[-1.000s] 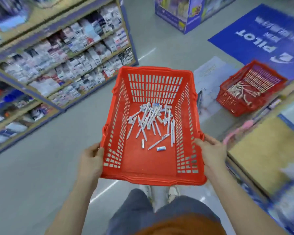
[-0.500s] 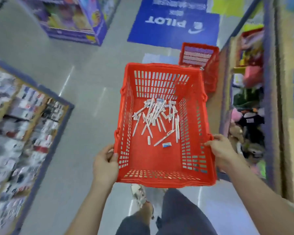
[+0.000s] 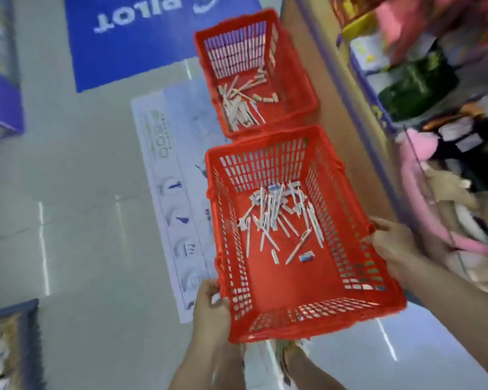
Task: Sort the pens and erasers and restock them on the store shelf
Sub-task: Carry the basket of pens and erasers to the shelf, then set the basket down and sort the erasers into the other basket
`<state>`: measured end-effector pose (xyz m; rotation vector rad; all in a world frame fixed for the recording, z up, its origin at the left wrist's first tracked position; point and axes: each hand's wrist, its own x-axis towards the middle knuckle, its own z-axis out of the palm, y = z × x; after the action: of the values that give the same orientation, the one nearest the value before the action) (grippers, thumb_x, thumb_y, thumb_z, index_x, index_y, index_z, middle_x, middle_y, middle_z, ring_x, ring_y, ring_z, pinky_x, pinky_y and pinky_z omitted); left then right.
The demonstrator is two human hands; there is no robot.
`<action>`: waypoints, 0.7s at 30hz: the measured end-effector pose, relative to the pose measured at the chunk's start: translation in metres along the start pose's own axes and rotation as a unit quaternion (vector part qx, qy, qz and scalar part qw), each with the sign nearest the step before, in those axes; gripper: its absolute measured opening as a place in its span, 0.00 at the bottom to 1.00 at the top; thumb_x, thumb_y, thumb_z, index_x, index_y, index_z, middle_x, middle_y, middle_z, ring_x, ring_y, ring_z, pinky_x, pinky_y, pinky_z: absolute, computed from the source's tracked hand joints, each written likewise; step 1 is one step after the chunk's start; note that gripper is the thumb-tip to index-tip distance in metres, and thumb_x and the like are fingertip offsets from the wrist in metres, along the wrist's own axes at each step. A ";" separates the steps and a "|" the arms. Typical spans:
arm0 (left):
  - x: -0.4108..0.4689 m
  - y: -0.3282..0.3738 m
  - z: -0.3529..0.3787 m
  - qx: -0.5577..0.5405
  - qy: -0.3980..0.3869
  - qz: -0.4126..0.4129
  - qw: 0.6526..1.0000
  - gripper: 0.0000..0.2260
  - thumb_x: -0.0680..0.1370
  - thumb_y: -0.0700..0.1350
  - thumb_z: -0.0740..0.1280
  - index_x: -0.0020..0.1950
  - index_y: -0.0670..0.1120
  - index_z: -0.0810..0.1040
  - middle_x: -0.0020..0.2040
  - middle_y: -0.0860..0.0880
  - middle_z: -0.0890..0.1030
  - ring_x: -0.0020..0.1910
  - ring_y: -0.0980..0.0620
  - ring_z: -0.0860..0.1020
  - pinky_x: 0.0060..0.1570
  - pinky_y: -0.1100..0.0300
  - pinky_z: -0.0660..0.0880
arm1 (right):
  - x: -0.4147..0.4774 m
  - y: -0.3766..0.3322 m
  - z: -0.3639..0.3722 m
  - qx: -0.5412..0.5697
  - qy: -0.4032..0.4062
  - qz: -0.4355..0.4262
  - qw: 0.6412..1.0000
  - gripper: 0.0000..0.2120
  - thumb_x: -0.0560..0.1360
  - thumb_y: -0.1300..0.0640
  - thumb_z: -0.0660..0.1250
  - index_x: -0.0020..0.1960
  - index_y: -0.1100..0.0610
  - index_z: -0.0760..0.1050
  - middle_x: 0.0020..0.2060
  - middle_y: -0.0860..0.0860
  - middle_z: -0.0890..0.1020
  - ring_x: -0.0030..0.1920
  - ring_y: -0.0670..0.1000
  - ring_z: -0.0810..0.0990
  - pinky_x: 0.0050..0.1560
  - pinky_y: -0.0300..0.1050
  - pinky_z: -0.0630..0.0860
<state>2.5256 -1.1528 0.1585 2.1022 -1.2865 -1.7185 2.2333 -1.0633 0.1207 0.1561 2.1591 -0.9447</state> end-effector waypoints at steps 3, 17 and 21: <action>0.042 0.002 0.021 0.002 -0.064 0.016 0.998 0.13 0.75 0.23 0.56 0.54 0.36 0.72 0.39 0.45 0.77 0.23 0.62 0.77 0.21 0.70 0.71 | 0.038 0.015 0.026 -0.007 0.024 -0.016 1.000 0.27 0.68 0.77 0.60 0.61 0.55 0.76 0.44 0.55 0.80 0.22 0.37 0.74 0.26 0.31 0.73; 0.214 -0.049 0.103 0.201 -0.232 0.014 0.952 0.18 0.79 0.42 0.61 0.56 0.67 0.64 0.50 0.51 0.82 0.47 0.49 0.83 0.49 0.44 0.79 | 0.180 0.060 0.079 -0.208 0.212 -0.099 0.950 0.22 0.72 0.64 0.63 0.65 0.53 0.76 0.58 0.57 0.81 0.59 0.58 0.79 0.61 0.48 0.72; 0.218 -0.047 0.119 0.204 -0.219 -0.013 0.954 0.20 0.79 0.38 0.59 0.52 0.66 0.66 0.52 0.52 0.79 0.51 0.47 0.81 0.51 0.43 0.78 | 0.191 0.054 0.079 -0.209 0.214 -0.095 0.949 0.20 0.73 0.63 0.64 0.65 0.54 0.75 0.58 0.57 0.81 0.59 0.58 0.78 0.61 0.46 0.70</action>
<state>2.4453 -1.2235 -0.0702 1.9914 -1.8845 -2.1742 2.1668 -1.1116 -0.0769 -0.0648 2.7679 -0.5662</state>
